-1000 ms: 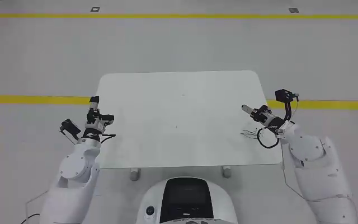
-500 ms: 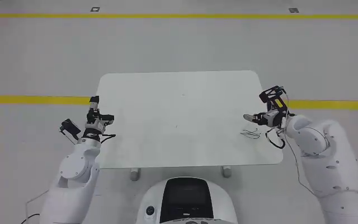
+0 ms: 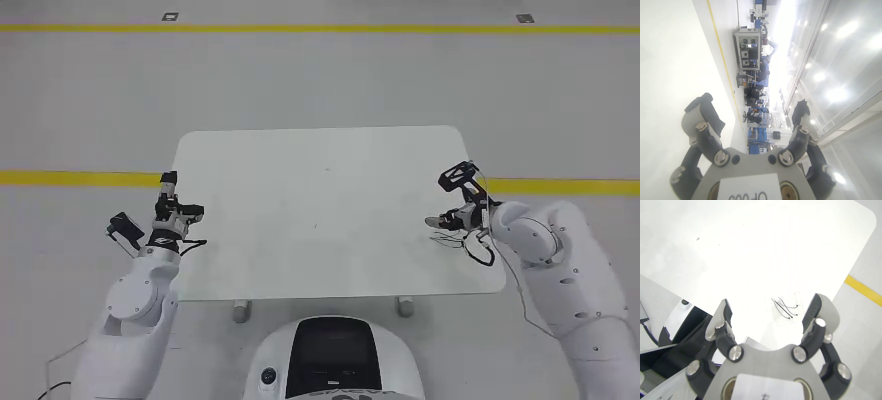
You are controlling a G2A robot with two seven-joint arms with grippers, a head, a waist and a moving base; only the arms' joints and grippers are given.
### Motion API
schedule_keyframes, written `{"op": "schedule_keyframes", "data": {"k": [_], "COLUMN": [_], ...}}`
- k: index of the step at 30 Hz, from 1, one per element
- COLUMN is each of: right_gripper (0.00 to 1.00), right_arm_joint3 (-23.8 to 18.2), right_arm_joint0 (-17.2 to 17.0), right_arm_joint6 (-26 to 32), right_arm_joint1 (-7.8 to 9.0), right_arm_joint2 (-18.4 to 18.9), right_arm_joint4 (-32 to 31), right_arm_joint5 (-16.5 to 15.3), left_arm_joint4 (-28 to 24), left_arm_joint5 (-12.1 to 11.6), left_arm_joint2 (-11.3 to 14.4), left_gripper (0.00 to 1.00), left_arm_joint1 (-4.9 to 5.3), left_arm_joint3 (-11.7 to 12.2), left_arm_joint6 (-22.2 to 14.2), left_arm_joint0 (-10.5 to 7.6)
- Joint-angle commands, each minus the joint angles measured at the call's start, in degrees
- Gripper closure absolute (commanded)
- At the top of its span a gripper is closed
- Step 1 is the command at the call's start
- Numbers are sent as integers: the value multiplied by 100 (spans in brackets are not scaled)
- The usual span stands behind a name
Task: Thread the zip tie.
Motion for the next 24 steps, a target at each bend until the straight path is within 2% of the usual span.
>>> {"op": "schedule_keyframes", "data": {"k": [1,3,4,7,10,13,16,21,24], "right_gripper": [0,0,0,0,0,0,0,0,0], "right_arm_joint3": [0,-69,-182,-276,-414,-510,-400,45,45], "right_arm_joint0": [0,5,-15,-82,-51,64,254,617,617], "right_arm_joint6": [0,21,33,45,315,823,1204,1672,1672], "right_arm_joint1": [0,9,37,104,191,311,411,500,500], "right_arm_joint2": [0,-23,-37,104,80,-143,-442,-907,-907], "right_arm_joint4": [0,-113,-403,-554,-748,-989,-1005,-627,-627], "right_arm_joint5": [0,0,0,0,0,0,0,0,0], "left_arm_joint4": [0,0,0,0,0,0,0,0,0], "left_arm_joint5": [0,0,0,0,0,0,0,0,0], "left_arm_joint2": [0,0,0,0,0,0,0,0,0], "left_gripper": [0,0,0,0,0,0,0,0,0], "left_arm_joint1": [0,0,0,0,0,0,0,0,0], "left_arm_joint3": [0,0,0,0,0,0,0,0,0], "left_arm_joint6": [0,0,0,0,0,0,0,0,0], "left_arm_joint0": [0,0,0,0,0,0,0,0,0]}}
